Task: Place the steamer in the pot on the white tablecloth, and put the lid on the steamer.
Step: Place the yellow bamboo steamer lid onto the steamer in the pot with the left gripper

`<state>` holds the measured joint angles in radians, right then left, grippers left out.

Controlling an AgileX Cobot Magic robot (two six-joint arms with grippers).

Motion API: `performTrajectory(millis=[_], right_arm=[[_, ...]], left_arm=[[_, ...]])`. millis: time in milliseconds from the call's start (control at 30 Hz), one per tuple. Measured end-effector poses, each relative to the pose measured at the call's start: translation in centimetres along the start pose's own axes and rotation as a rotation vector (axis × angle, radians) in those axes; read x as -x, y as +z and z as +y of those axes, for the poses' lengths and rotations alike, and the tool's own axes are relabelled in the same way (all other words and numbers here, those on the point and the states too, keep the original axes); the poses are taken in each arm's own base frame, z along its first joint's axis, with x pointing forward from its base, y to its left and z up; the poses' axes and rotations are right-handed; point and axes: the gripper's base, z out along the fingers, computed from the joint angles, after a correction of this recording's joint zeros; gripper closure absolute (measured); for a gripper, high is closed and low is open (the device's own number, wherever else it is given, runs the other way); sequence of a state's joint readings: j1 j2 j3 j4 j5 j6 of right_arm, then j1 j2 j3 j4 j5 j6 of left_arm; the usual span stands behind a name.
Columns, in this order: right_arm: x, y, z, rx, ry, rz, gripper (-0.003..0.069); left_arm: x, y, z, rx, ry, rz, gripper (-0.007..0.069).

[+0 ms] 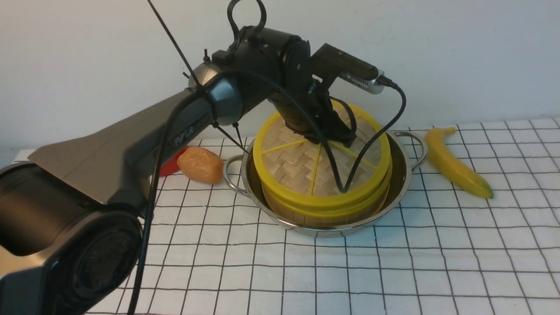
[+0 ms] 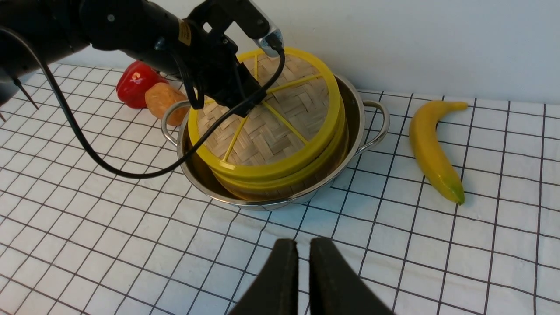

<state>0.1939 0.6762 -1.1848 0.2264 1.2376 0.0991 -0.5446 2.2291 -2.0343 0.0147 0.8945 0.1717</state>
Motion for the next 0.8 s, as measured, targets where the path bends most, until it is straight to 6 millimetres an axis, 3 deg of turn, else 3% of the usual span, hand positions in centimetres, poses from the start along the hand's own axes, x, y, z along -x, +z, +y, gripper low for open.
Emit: performTrajectory(millis=[800], right_arm=[[0.0,0.0,0.0,0.000,0.000,0.000,0.0595]], left_arm=[[-0.1,1.2,-0.2,-0.018,-0.015,-0.006,0.0504]])
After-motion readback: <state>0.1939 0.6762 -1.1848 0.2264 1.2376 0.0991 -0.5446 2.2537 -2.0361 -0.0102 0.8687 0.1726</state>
